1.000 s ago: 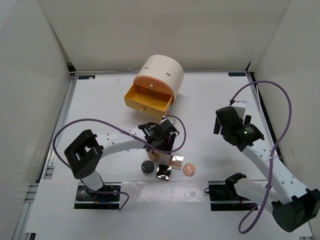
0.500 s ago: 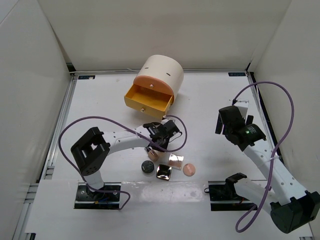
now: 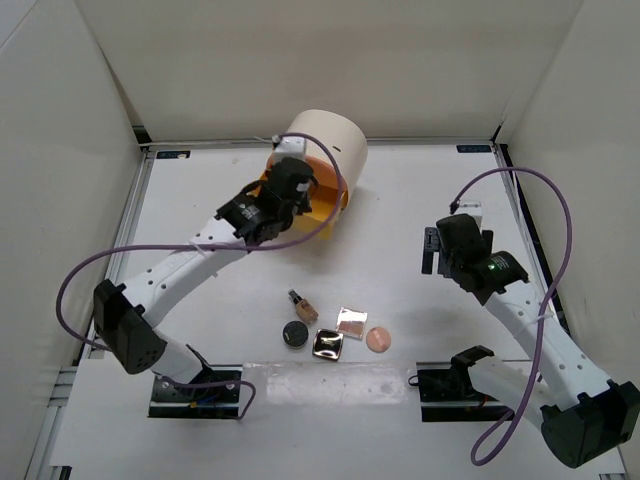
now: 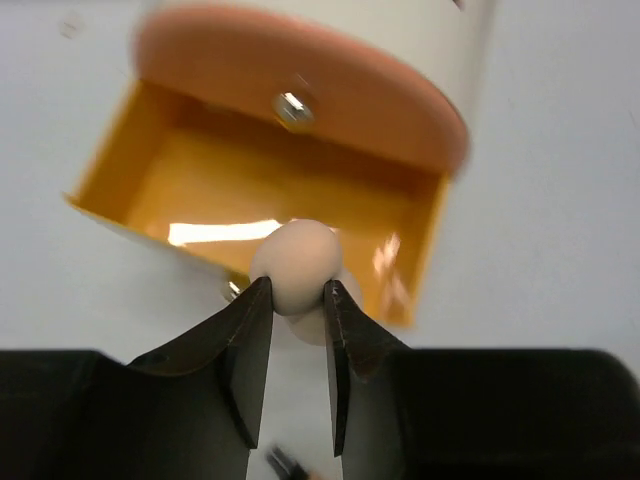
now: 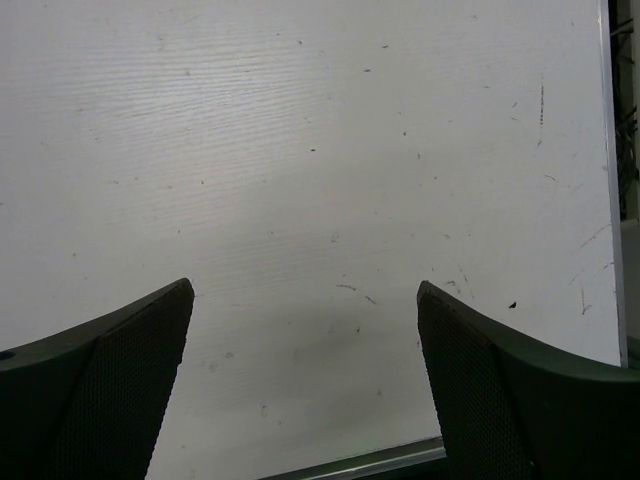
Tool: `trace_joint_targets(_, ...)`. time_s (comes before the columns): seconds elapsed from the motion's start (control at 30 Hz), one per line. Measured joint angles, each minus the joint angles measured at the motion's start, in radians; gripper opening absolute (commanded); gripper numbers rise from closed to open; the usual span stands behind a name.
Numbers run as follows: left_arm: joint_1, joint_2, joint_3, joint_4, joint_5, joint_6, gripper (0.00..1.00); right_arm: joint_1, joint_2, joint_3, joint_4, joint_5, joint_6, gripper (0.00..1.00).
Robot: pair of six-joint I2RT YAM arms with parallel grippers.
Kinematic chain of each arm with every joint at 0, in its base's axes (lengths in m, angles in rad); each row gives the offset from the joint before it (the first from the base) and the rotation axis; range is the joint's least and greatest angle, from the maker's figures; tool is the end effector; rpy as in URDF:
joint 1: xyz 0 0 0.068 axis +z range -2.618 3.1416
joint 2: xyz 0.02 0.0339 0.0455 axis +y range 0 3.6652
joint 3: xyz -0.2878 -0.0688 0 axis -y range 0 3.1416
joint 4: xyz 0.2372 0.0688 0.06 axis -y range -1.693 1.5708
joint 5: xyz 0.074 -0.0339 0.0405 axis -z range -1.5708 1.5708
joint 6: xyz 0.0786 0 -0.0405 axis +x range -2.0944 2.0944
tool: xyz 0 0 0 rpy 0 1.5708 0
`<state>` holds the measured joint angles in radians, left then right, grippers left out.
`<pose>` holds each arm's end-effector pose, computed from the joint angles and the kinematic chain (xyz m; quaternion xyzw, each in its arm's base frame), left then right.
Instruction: Organize the makeup
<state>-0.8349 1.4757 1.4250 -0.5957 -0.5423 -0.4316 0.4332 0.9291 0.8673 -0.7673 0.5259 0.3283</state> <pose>0.2619 -0.2288 0.3628 0.0557 0.8688 -0.0610 0.4882 0.1837 0.0415 0.2846 0.0469 0.9037 -0.0949 0.4149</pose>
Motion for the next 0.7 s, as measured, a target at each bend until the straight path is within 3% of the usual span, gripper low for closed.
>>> trace_joint_targets(0.17,0.172,0.043,0.040,0.098,-0.013,0.069,0.46,0.001,0.002,0.000,0.008,-0.040,-0.039,0.94)
trace_joint_targets(0.27,0.228,0.121,0.082,0.111,0.016,0.097,0.62,0.002,0.001,-0.001,0.010,-0.087,-0.070,0.95)
trace_joint_targets(0.3,0.240,0.156,0.106,0.107,0.027,0.101,0.78,0.002,-0.001,-0.003,0.014,-0.117,-0.085,0.95)
trace_joint_targets(0.43,0.261,0.257,0.184,0.086,0.071,0.117,0.94,0.013,0.003,-0.007,0.021,-0.259,-0.155,0.93)
trace_joint_targets(0.57,0.263,0.255,0.198,0.060,0.100,0.115,0.98,0.090,0.037,-0.008,0.035,-0.386,-0.200,0.89)
trace_joint_targets(0.7,0.263,0.177,0.174,0.034,0.132,0.109,0.98,0.254,0.103,-0.009,0.043,-0.424,-0.206,0.84)
